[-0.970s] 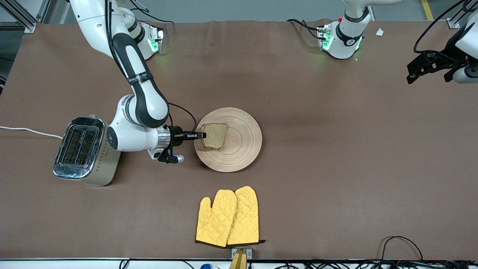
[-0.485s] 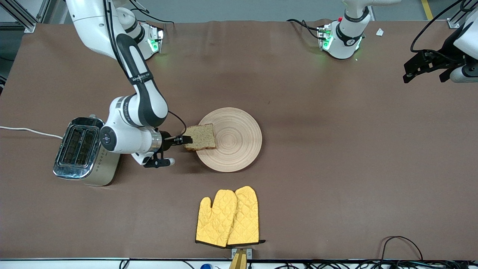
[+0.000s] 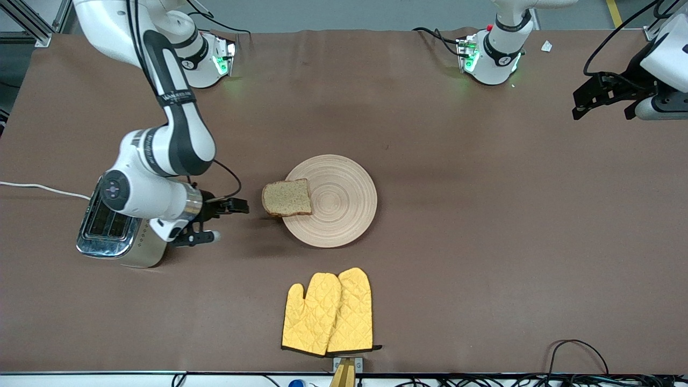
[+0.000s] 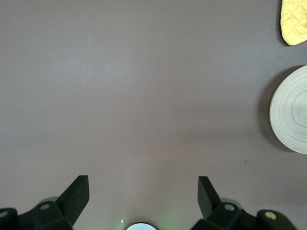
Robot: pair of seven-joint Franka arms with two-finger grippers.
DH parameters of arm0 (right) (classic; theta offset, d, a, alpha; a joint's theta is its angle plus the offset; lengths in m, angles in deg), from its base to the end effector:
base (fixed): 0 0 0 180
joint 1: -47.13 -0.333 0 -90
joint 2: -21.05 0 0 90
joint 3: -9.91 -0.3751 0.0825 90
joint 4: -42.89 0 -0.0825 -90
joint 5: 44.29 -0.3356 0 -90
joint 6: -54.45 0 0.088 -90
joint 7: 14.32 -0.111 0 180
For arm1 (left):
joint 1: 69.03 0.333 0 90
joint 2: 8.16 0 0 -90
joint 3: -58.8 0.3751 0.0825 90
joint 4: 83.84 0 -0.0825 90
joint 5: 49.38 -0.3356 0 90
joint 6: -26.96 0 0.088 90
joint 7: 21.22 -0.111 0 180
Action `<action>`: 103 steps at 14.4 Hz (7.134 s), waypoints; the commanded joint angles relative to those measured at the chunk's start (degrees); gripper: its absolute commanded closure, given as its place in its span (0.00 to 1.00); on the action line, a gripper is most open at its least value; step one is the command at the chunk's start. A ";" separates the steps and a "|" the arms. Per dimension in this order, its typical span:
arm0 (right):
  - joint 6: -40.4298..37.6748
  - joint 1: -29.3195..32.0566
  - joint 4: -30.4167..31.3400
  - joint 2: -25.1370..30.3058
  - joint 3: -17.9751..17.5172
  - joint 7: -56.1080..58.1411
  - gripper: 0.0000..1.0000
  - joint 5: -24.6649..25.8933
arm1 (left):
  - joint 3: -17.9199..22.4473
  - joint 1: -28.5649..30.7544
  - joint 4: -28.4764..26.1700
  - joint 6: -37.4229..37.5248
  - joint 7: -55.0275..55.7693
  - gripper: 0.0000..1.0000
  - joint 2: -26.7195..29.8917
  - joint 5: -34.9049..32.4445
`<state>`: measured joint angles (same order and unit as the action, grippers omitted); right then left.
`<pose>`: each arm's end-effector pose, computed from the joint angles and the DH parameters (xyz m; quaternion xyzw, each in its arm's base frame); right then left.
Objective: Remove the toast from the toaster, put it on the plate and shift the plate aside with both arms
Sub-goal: 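Withdraw the right gripper while the left gripper reaches toward the plate, then grasp the rim of the wooden plate with the left gripper, then slide the plate with the toast away from the toaster with the left gripper, then open the left gripper and release the plate rim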
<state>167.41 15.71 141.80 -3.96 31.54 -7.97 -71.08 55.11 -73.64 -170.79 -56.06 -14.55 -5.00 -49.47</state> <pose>0.6036 0.1687 0.4109 -0.9882 -0.0417 0.0769 0.1254 0.4678 -0.0694 0.7182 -0.9999 0.0141 0.0064 0.0034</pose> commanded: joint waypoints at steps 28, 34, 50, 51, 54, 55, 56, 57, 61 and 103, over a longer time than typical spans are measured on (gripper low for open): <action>-21.46 3.66 -9.70 27.29 13.52 -3.19 0.00 25.82 | -16.87 -1.19 -9.56 -39.75 -28.08 0.18 -41.90 48.76; -23.40 3.48 -9.88 27.38 13.79 -3.45 0.00 25.82 | -16.87 -1.27 -9.47 -40.38 -43.56 0.36 -49.03 57.99; -23.31 30.90 -10.14 27.38 -14.68 -3.36 0.00 26.00 | -17.05 -0.66 -9.12 -40.30 -53.16 0.99 -52.91 64.25; -23.22 30.81 -10.14 27.38 -14.69 -3.36 0.00 26.00 | -17.05 0.04 -8.86 -38.12 -53.16 1.00 -52.82 64.25; -23.49 30.64 -9.88 27.38 -14.69 -3.36 0.00 26.00 | -17.13 3.81 -8.07 -30.04 -52.90 1.00 -51.85 64.16; -23.40 30.73 -9.97 27.29 -14.60 -3.36 0.00 26.00 | -17.13 4.95 -7.98 -28.01 -52.90 1.00 -51.50 64.07; -23.40 30.73 -9.97 27.38 -14.60 -3.36 0.00 26.00 | -17.13 5.84 -7.98 -26.94 -52.90 1.00 -51.41 64.07; -23.40 30.73 -9.97 27.38 -14.69 -3.36 0.00 26.00 | -17.13 6.19 -7.89 -25.71 -52.90 1.00 -51.41 64.07; -23.31 30.46 -9.97 27.38 -14.69 -3.36 0.00 26.00 | -17.22 7.51 -7.89 -24.48 -53.16 1.00 -51.23 63.81; -23.22 30.11 -10.05 27.38 -14.78 -3.45 0.00 26.00 | -16.34 48.30 -5.43 -17.61 -50.17 0.90 -51.67 35.07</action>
<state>144.57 45.14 132.06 23.35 17.64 -10.56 -46.07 39.43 -25.99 -176.64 -74.40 -64.96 -56.57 -14.42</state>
